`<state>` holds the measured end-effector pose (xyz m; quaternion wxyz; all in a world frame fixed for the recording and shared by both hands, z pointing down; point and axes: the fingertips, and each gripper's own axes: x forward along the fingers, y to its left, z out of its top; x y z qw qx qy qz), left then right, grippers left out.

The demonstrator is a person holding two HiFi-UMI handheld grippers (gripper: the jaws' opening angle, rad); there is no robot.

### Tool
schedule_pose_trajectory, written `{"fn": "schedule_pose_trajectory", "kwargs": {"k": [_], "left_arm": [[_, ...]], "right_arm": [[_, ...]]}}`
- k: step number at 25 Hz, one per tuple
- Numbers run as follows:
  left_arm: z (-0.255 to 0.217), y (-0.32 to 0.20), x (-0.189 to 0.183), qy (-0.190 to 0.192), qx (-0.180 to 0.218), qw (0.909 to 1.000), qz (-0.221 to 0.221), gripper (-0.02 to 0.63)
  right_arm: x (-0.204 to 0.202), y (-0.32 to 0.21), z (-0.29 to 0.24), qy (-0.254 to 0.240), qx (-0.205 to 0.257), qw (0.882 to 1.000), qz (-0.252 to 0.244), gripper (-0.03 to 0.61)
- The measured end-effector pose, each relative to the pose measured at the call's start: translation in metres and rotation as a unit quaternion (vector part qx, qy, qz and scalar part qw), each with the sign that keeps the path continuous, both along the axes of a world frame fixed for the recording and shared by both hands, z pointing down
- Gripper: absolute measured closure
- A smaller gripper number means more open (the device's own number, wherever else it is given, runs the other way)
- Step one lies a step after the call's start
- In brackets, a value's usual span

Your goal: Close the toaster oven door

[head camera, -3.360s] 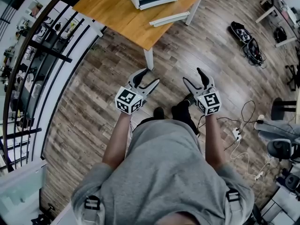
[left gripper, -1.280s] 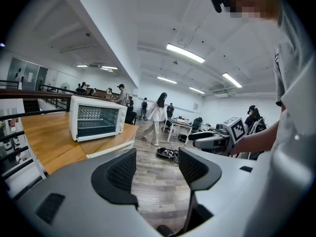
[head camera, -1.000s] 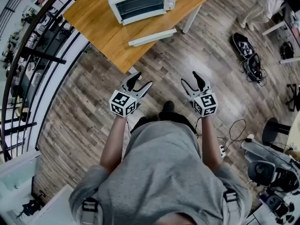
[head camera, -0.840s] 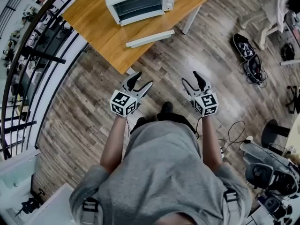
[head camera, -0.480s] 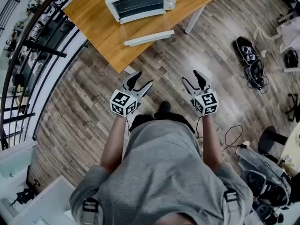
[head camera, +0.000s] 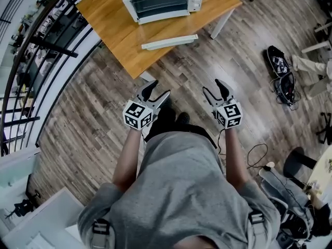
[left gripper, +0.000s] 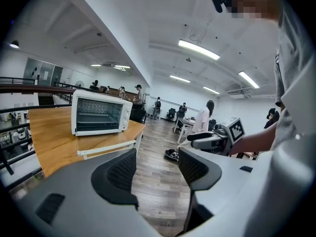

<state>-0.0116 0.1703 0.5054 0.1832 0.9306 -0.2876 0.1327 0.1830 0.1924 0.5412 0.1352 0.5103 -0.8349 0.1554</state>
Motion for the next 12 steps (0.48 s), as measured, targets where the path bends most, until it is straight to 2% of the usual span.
{"fn": "schedule_pose_trajectory", "kwargs": {"k": [12], "left_arm": [[-0.004,-0.025,0.008,0.001,0.005,1.0000,0.000,0.344]], "right_arm": [[0.015,-0.018,-0.002,0.010,-0.002,1.000,0.008,0.313]]}}
